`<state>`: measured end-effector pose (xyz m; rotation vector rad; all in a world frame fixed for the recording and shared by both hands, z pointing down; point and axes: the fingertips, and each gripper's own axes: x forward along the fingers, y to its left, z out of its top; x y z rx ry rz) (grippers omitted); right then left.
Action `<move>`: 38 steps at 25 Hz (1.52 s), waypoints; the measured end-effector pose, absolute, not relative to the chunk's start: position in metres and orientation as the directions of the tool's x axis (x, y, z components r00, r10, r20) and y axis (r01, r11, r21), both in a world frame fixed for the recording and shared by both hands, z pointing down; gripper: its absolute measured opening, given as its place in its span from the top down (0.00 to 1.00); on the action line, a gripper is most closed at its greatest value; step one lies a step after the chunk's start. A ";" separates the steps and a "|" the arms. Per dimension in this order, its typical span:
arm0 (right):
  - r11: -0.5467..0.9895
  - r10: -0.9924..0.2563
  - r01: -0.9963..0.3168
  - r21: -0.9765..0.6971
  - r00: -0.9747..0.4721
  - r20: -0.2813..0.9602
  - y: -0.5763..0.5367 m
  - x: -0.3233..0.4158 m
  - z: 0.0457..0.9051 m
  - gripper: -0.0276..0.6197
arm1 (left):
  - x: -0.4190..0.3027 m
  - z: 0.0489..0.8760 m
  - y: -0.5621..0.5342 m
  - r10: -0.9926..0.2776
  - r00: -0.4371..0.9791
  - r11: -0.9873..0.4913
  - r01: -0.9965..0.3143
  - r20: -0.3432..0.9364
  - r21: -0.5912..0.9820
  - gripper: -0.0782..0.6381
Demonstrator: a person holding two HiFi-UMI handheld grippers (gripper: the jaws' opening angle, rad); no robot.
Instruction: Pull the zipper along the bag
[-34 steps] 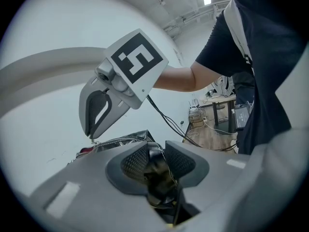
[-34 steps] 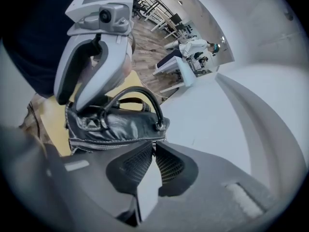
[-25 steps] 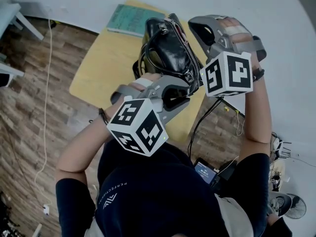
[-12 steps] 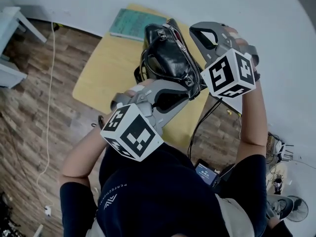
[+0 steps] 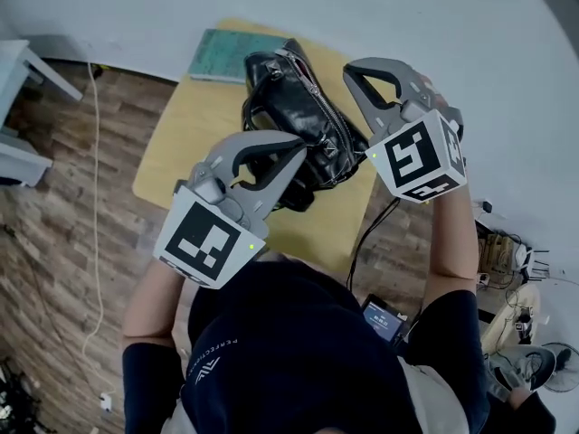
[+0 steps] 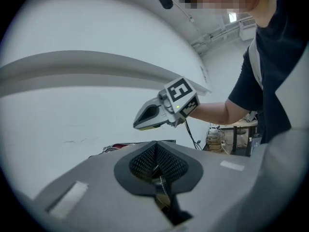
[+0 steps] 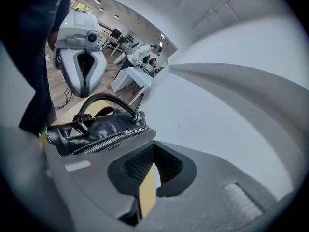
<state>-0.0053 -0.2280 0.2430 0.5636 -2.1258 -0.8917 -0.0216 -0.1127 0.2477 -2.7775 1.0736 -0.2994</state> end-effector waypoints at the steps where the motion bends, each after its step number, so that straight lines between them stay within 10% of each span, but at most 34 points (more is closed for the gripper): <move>1: 0.668 -0.629 -0.133 0.733 -0.627 0.459 -0.225 -0.003 0.242 0.95 | -0.026 0.247 -0.115 -0.693 0.710 -0.719 -0.665 0.127 -0.203 0.87; 24: 0.660 -0.736 -0.644 0.388 -0.657 0.162 -0.141 0.064 0.223 0.95 | -0.106 0.235 -0.134 -0.924 0.378 -0.380 -0.925 0.063 -0.022 0.87; 38: 0.541 -0.841 -0.787 0.296 -0.510 0.181 -0.138 0.083 0.231 0.95 | -0.133 0.241 -0.177 -0.898 0.428 -0.434 -0.900 0.102 -0.042 0.87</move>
